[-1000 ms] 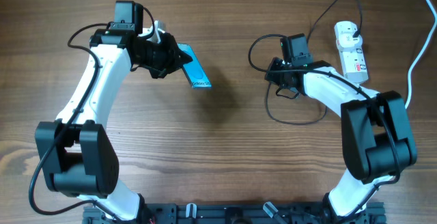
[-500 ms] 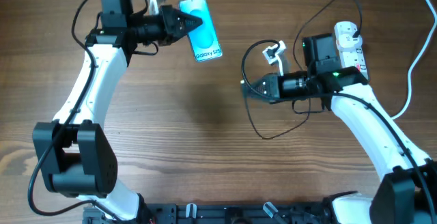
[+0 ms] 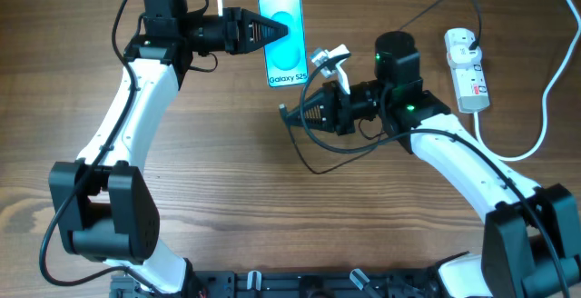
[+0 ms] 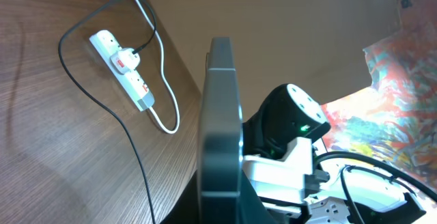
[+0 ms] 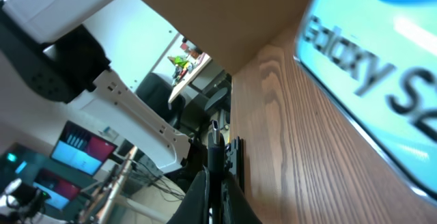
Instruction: Plug charger to phone and switch on socket
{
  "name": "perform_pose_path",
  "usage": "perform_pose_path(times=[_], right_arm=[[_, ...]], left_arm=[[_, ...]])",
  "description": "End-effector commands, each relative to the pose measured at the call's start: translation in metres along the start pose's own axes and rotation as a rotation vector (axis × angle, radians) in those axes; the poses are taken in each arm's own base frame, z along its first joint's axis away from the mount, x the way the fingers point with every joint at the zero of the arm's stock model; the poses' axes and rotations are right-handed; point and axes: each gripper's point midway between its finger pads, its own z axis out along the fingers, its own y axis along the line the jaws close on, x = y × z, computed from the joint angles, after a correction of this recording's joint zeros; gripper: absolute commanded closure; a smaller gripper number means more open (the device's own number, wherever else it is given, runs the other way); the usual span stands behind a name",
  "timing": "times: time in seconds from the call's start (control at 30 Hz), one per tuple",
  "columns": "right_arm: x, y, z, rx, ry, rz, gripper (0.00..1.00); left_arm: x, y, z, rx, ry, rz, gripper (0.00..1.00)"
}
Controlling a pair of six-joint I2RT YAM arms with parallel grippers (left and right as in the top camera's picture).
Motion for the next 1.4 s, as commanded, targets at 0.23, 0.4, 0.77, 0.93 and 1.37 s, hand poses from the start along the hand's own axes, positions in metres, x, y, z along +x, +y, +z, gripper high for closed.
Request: perform_pose_path(times=[0.23, 0.4, 0.77, 0.93, 1.37], right_arm=[[-0.021, -0.027, -0.001, 0.126, -0.095, 0.140, 0.95], [-0.024, -0.032, -0.002, 0.152, -0.117, 0.167, 0.96], [-0.037, -0.035, -0.004, 0.176, -0.171, 0.200, 0.96], [-0.025, -0.035, -0.002, 0.159, -0.147, 0.227, 0.96], [-0.018, -0.032, 0.000, 0.130, -0.121, 0.238, 0.96]], left_arm=[[-0.002, -0.019, -0.005, 0.045, 0.015, 0.046, 0.96], [-0.009, -0.013, -0.023, 0.028, -0.021, 0.025, 0.96], [-0.008, -0.017, -0.025, 0.047, -0.010, 0.025, 0.96], [-0.008, -0.017, -0.025, 0.048, -0.011, 0.032, 0.96], [-0.009, -0.016, -0.025, 0.044, -0.013, 0.032, 0.96]])
